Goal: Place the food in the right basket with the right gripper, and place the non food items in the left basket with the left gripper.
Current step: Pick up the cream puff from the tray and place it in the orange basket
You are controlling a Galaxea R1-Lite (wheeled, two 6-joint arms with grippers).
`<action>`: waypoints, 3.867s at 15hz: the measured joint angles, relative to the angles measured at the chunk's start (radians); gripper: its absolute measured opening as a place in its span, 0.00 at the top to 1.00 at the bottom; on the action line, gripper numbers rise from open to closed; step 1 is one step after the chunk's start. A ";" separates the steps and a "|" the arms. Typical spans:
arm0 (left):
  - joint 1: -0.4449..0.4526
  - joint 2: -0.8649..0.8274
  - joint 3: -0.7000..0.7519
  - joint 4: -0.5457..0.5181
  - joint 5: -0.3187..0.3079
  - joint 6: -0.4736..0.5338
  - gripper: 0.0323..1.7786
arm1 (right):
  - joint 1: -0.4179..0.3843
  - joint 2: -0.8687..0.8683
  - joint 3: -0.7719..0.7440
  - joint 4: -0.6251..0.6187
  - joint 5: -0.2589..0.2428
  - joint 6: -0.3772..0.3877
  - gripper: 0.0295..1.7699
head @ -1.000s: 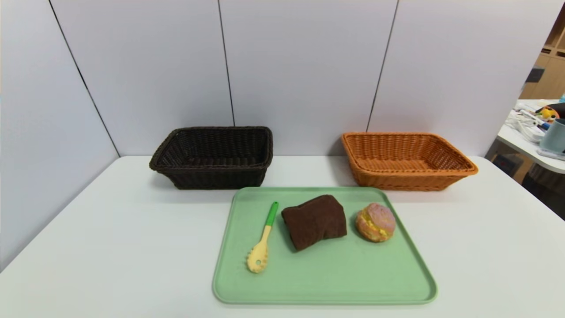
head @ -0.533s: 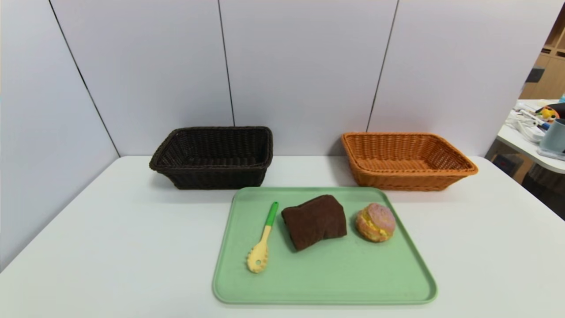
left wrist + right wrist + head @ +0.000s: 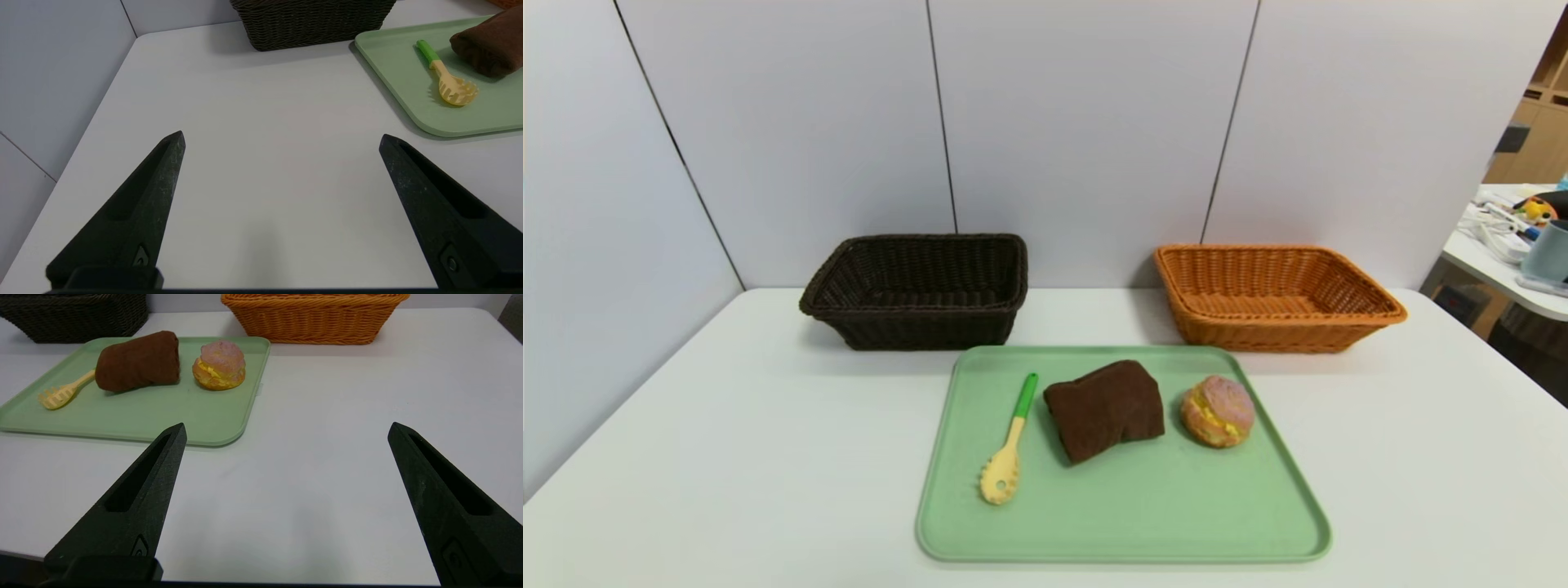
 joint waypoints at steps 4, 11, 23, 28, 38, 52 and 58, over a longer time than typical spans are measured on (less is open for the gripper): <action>0.000 0.219 -0.149 0.025 -0.021 -0.006 0.05 | 0.022 0.189 -0.077 0.008 0.009 0.000 0.04; -0.003 0.632 -0.439 0.134 -0.053 0.001 0.05 | 0.028 0.678 -0.264 0.007 0.001 -0.001 0.04; -0.037 1.149 -0.648 0.035 -0.288 0.022 0.05 | 0.057 1.128 -0.543 0.031 0.056 -0.044 0.04; -0.101 1.216 -0.651 0.022 -0.292 0.015 0.05 | 0.074 1.192 -0.551 0.027 0.094 -0.047 0.04; -0.131 1.229 -0.634 0.026 -0.293 0.011 0.05 | 0.213 1.259 -0.559 -0.055 0.151 -0.049 0.04; -0.156 1.230 -0.613 0.023 -0.293 0.019 0.05 | 0.336 1.606 -0.782 -0.030 0.003 -0.051 0.04; -0.176 1.230 -0.608 0.023 -0.293 0.019 0.05 | 0.346 1.682 -0.805 -0.028 -0.036 -0.078 0.04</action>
